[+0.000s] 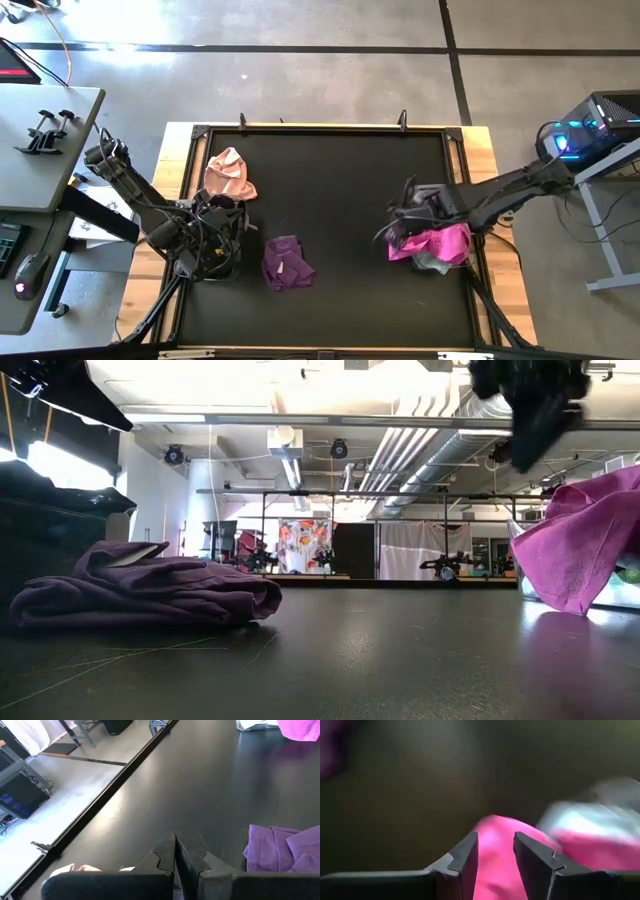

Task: Sort towels by color in basket
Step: Put the pink towel into the right transparent bin

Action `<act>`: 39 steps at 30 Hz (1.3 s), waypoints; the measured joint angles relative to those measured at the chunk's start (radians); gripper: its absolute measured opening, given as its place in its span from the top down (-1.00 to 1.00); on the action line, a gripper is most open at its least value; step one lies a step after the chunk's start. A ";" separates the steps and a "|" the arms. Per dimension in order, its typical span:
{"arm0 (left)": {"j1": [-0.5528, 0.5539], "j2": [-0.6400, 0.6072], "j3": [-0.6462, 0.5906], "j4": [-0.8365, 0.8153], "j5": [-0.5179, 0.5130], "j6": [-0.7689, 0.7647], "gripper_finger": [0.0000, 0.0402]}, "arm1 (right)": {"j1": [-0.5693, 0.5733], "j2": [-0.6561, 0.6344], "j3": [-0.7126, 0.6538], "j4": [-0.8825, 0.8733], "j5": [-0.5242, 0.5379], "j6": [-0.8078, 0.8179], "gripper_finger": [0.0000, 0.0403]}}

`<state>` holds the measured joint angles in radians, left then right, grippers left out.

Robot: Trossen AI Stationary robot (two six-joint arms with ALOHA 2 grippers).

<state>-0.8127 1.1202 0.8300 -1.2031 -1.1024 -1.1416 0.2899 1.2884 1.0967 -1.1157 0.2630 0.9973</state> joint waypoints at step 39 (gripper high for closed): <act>0.000 0.000 0.000 0.004 -0.008 0.010 1.00 | 0.073 0.385 0.016 -0.113 -0.142 -0.586 0.91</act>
<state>-0.8124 1.1204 0.8301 -1.1992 -1.1099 -1.1316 0.3630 1.6730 1.1123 -1.2287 0.1212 0.4115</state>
